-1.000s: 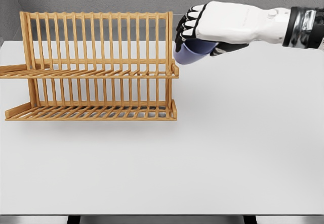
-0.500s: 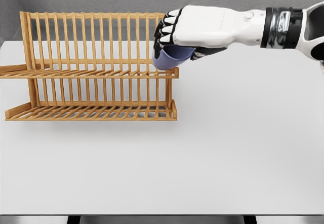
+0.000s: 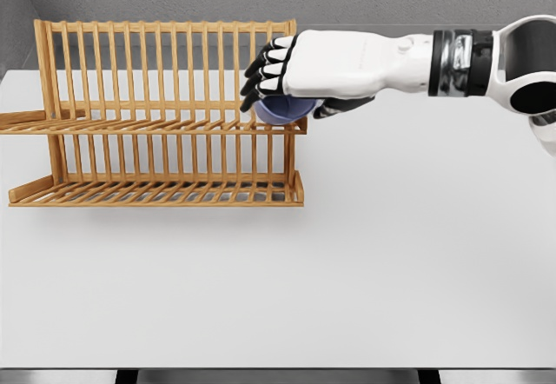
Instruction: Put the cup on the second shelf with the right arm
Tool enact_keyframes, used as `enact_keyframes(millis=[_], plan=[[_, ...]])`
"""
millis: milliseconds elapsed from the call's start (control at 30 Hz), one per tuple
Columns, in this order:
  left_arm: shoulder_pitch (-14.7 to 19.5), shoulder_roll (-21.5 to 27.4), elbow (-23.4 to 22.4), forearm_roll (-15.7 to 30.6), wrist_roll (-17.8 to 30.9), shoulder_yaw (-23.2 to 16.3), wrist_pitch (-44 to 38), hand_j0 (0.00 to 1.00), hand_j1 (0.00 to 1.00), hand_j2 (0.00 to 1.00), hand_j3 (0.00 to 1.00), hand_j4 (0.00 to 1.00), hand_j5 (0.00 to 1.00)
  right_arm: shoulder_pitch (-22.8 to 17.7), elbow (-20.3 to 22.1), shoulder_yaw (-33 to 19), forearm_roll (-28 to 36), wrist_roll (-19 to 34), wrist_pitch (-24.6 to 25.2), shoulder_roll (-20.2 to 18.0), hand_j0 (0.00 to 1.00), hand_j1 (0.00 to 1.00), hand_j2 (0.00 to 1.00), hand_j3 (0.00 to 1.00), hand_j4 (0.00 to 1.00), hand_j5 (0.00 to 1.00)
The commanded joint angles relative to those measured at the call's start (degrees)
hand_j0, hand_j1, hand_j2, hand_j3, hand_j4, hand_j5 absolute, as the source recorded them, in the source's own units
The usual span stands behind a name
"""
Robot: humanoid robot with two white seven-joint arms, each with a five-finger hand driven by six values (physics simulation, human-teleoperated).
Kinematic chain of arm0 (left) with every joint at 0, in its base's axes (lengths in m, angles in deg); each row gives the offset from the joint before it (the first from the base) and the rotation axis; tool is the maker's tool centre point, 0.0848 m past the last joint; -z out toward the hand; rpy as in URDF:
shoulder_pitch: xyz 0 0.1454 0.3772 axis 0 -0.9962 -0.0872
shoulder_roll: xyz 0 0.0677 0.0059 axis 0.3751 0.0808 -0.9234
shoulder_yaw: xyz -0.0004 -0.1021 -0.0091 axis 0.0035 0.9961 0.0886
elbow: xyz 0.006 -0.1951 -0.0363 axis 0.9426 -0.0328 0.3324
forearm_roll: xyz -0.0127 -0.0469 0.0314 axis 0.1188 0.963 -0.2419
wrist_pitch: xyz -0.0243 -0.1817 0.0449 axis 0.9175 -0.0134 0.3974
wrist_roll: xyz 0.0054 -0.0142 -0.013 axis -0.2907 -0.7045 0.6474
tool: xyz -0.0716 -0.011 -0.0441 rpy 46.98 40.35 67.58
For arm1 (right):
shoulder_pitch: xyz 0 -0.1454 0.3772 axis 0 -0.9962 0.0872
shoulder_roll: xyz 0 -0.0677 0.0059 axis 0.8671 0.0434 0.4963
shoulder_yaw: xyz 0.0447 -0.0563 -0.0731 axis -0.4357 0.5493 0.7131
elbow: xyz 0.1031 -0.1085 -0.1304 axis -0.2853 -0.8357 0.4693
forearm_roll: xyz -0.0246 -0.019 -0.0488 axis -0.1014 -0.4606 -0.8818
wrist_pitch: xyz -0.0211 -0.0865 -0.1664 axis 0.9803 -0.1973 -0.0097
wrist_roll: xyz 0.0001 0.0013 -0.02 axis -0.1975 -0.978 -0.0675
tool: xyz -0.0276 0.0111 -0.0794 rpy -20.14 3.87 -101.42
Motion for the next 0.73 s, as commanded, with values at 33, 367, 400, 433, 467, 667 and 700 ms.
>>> enact_keyframes(millis=[33, 367, 400, 433, 467, 667, 700], plan=[[0.0, 0.0, -0.01, -0.04, 0.01, -0.01, 0.0, 1.0, 1.0, 1.0, 1.0, 1.0, 1.0, 0.09, 0.01, 0.05, 0.22, -0.01, -0.29, -0.09, 1.0, 1.0, 1.0, 1.0, 1.0, 1.0], [0.0, 0.0, -0.01, -0.04, 0.01, -0.01, 0.0, 1.0, 1.0, 1.0, 1.0, 1.0, 1.0, -11.42, 1.51, -27.98, 0.84, -0.01, -0.55, -13.54, 1.0, 1.0, 1.0, 1.0, 1.0, 1.0], [0.0, 0.0, -0.01, 0.05, 0.01, -0.01, 0.0, 1.0, 1.0, 1.0, 1.0, 1.0, 1.0, -14.67, 0.72, -29.04, 0.92, -0.01, -0.55, -14.77, 1.0, 1.0, 1.0, 1.0, 1.0, 1.0], [0.0, 0.0, -0.01, 0.05, 0.01, -0.01, 0.0, 1.0, 1.0, 1.0, 1.0, 1.0, 1.0, -18.8, -1.3, -29.04, 0.92, -0.01, -0.55, -15.12, 1.0, 1.0, 1.0, 1.0, 1.0, 1.0], [0.0, 0.0, -0.01, -0.04, 0.01, -0.01, 0.0, 1.0, 1.0, 1.0, 1.0, 1.0, 1.0, -23.02, -2.27, -29.04, 0.84, -0.01, -0.55, -14.86, 1.0, 1.0, 1.0, 1.0, 1.0, 1.0], [0.0, 0.0, -0.01, -0.04, 0.01, -0.01, 0.0, 1.0, 1.0, 1.0, 1.0, 1.0, 1.0, -40.78, -2.36, -44.68, -4.35, -0.01, -2.75, 2.89, 1.0, 1.0, 1.0, 1.0, 1.0, 1.0], [0.0, 0.0, -0.01, 0.05, 0.01, -0.01, 0.0, 1.0, 1.0, 1.0, 1.0, 1.0, 1.0, -41.4, -2.36, -44.68, -4.35, -0.01, -2.84, 2.89, 1.0, 1.0, 1.0, 1.0, 1.0, 1.0]])
